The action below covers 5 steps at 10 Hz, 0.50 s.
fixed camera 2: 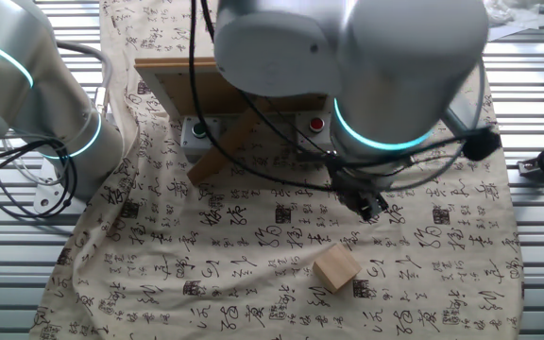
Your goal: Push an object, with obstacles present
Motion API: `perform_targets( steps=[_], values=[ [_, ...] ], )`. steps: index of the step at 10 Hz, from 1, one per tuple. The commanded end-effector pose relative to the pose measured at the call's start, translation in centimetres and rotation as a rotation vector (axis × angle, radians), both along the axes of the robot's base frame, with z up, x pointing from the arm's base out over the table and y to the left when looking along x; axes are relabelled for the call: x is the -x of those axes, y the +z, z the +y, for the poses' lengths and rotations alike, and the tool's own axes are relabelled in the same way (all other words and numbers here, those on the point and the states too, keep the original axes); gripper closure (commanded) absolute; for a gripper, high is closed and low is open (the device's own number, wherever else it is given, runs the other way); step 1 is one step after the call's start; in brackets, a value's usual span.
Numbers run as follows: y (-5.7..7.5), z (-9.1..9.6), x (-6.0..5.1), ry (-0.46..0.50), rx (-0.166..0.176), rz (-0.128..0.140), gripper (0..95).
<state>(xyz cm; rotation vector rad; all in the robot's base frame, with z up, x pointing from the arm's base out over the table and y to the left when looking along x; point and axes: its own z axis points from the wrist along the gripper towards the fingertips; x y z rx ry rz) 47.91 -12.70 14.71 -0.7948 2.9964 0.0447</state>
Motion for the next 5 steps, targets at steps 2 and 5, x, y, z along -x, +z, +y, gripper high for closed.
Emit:
perform_targets(
  steps=[2, 5],
  values=[
    [0.11, 0.07, 0.12, -0.093, 0.047, 0.012, 95.0],
    [0.11, 0.07, 0.12, -0.089, 0.049, 0.013, 95.0]
  ],
)
